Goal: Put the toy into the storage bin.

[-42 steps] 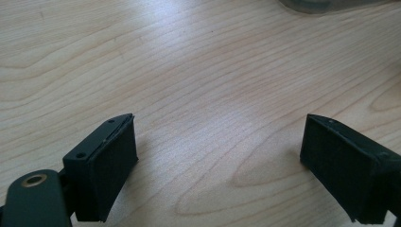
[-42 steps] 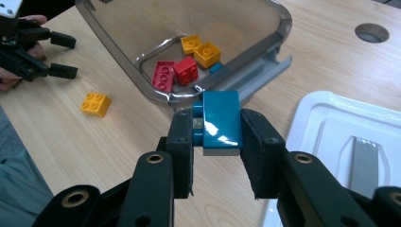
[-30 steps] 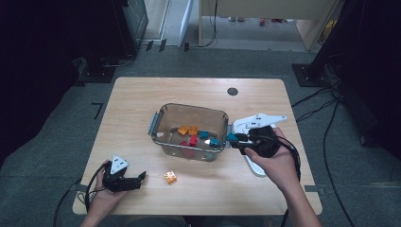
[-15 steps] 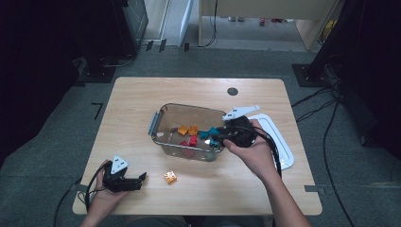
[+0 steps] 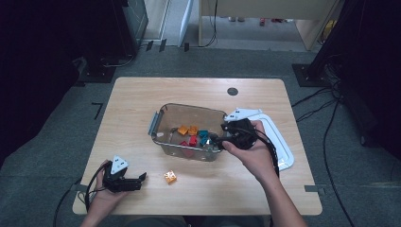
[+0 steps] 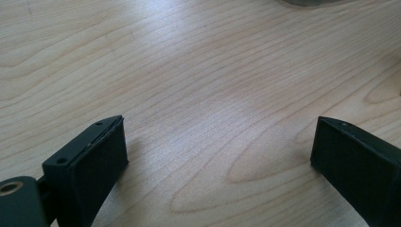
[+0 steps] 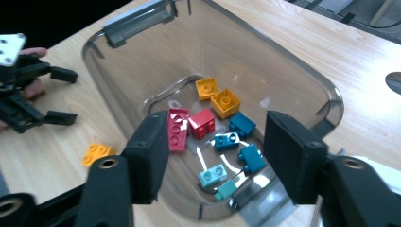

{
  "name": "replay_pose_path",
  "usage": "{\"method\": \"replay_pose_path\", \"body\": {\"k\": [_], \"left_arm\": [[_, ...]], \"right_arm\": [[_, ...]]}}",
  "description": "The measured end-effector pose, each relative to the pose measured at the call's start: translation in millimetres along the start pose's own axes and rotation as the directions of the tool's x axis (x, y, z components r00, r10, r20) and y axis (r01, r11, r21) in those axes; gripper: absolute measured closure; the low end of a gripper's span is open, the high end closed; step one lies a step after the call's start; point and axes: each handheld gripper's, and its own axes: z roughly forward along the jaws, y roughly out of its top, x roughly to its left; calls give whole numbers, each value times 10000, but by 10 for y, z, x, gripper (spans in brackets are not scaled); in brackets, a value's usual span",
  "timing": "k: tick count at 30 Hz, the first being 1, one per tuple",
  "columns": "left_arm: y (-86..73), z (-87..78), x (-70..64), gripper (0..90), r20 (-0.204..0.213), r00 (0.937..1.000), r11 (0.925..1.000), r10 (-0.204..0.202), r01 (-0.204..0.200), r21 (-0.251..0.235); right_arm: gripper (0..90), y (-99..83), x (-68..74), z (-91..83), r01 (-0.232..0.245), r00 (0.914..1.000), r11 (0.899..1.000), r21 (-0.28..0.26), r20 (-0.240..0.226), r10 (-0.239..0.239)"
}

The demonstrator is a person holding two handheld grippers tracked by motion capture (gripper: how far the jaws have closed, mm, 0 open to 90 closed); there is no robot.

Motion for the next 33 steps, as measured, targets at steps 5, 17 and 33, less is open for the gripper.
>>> {"method": "replay_pose_path", "body": {"k": [5, 17, 33], "left_arm": [[0, -1, 0, 43, -2, 10000, 10000, 9, -9, 19], [-4, -11, -62, 46, -88, 10000, 10000, -31, 31, 36], [124, 57, -615, 441, 666, 9965, 9983, 507, -487, -313]], "right_arm": [[223, -188, 58, -147, -81, 9997, 9999, -119, -218, 79], [212, -928, 369, 18, -18, 9980, 10000, 95, -625, 23], [285, -1257, 599, 540, -131, 9961, 9974, 703, -860, 191]]}}
